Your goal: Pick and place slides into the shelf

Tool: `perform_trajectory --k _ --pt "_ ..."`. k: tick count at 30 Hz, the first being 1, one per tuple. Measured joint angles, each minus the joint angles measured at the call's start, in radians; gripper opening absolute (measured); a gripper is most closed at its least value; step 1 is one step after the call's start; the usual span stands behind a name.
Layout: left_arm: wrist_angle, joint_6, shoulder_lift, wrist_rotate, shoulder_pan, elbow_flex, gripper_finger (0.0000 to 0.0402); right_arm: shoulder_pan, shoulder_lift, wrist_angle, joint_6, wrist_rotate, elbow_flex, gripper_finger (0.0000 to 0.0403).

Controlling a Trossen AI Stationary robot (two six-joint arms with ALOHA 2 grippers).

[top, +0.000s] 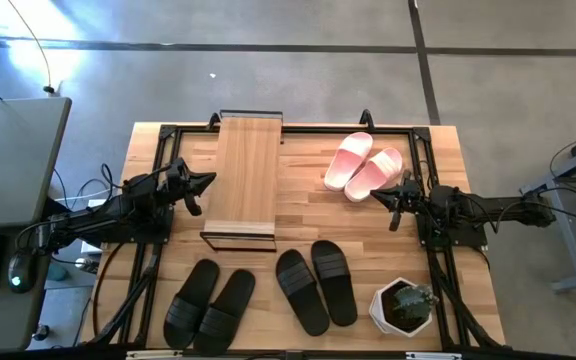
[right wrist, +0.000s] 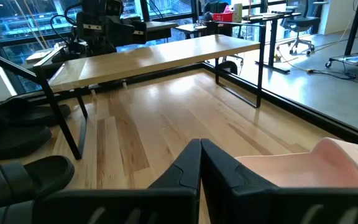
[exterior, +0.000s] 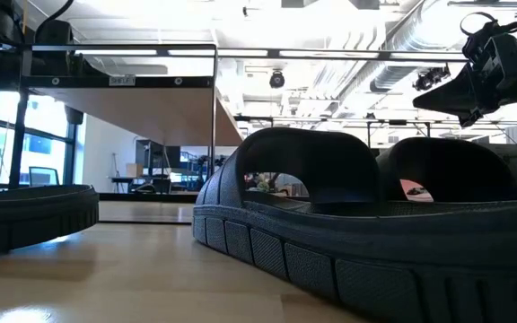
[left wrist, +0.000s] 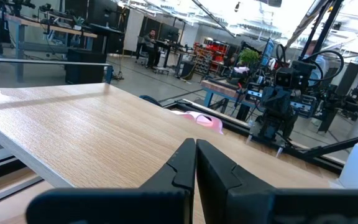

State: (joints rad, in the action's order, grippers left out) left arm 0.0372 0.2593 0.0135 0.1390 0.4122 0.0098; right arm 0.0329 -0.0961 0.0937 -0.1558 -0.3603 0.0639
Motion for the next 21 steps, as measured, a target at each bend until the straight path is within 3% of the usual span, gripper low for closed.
perform_trajectory --k 7,15,18,21 --pt "0.000 0.000 0.000 0.000 0.000 0.000 0.0003 0.000 0.000 0.000 -0.030 0.000 0.000 0.0000" --pt "0.014 -0.018 0.000 0.041 0.000 0.000 0.0003 0.000 0.000 -0.082 -0.357 -0.016 0.000 0.0000" --pt "0.015 -0.018 0.000 0.037 0.000 0.000 0.0003 0.000 0.000 -0.215 -0.394 0.035 0.000 0.0000" --pt "0.016 -0.017 0.000 0.037 0.000 0.000 0.0003 0.000 0.000 -0.420 -0.364 0.170 0.000 0.0000"
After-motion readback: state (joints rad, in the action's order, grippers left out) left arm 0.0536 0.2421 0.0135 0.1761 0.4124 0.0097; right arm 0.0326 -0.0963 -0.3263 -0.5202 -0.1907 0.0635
